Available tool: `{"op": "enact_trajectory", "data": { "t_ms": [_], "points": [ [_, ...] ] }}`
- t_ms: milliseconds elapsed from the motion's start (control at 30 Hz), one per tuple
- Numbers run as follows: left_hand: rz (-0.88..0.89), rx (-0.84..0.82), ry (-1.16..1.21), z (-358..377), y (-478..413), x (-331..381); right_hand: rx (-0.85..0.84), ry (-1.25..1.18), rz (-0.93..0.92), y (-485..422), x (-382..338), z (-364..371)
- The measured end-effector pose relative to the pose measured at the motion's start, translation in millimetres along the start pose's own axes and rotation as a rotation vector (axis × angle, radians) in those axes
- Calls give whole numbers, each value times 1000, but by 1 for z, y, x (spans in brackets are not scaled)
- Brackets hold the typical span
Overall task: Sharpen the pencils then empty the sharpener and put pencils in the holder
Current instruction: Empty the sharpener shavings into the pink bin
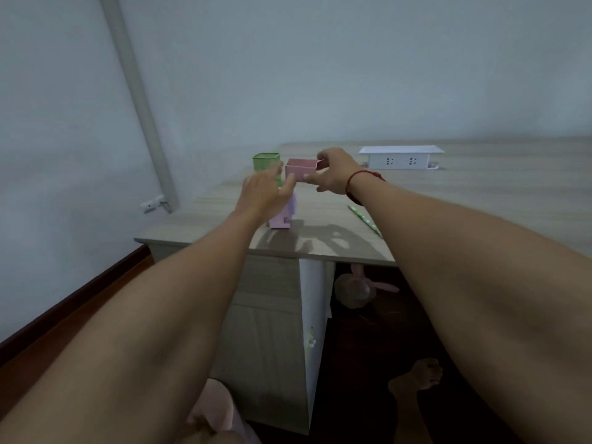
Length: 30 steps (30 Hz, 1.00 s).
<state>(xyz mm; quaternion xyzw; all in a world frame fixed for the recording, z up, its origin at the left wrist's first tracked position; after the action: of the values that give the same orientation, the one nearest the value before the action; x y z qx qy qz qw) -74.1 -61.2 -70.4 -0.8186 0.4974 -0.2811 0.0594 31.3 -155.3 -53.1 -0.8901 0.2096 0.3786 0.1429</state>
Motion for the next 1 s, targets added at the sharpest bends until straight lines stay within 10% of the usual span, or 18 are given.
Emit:
{"op": "enact_trajectory", "data": {
  "t_ms": [600, 1000],
  "points": [
    [-421, 270, -34, -125, 200, -148, -342, 7, -294, 24, -166, 225],
    [-750, 48, 187, -1, 287, -298, -680, -190, 84, 3, -65, 428]
  ]
}}
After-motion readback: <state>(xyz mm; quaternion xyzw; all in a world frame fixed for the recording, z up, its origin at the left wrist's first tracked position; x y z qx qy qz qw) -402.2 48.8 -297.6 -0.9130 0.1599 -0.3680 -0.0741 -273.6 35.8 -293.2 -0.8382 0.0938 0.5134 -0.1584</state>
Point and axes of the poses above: each hand's wrist, its own y-axis away from the middle knuckle, its own z-axis out of the palm, x = y × z, the point moved 7 cm from there along -y, towards the middle knuckle, and after that the axes turned 13 degrees about -x, right-handed, at the moved point
